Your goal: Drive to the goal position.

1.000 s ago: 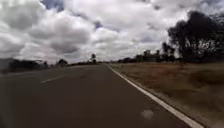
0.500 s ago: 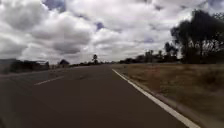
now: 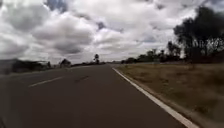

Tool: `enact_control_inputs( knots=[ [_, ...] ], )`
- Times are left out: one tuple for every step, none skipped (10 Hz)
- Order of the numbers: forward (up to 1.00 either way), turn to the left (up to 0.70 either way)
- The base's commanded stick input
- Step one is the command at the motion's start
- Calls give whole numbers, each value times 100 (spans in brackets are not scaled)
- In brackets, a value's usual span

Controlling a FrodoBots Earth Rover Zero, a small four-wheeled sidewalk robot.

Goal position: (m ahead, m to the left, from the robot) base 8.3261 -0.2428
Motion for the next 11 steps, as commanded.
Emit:
enact_control_inputs(
  knots=[
    [80, 0],
    [80, 0],
    [80, 0],
    [80, 0],
    [80, 0],
    [80, 0],
    [80, 0],
    [80, 0],
    [80, 0],
    [80, 0],
    [80, 0]
  ],
)
